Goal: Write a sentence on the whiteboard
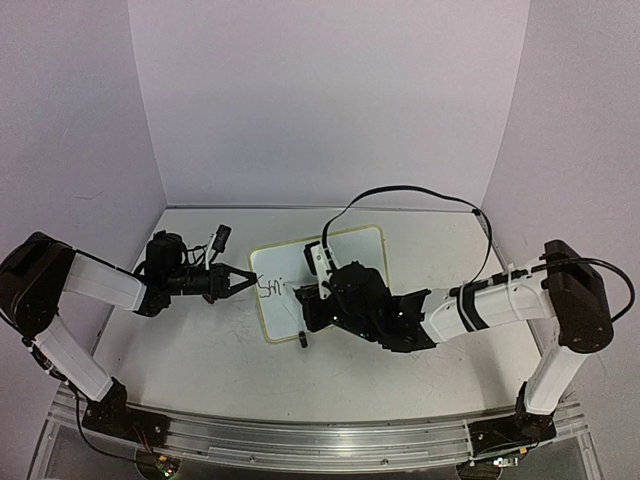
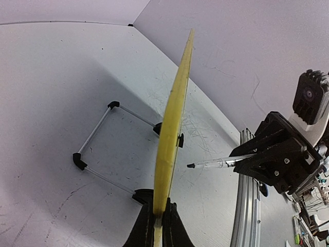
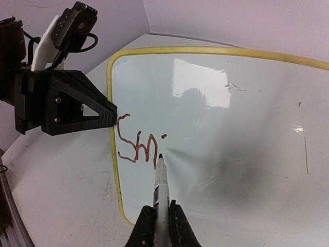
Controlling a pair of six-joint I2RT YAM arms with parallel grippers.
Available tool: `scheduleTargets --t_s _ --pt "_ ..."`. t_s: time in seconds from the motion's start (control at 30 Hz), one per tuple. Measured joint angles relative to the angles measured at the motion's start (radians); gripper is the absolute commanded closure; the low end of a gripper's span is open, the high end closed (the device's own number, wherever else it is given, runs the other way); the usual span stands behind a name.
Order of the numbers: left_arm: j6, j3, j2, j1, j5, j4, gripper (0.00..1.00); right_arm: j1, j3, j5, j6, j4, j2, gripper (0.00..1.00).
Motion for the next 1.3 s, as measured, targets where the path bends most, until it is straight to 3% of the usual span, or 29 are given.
scheduleTargets --t_s 1.3 --pt "0.0 0.0 0.0 0.0 -0.002 0.0 1.0 -0.01 0.075 0.024 0.0 -0.037 0.057 1.0"
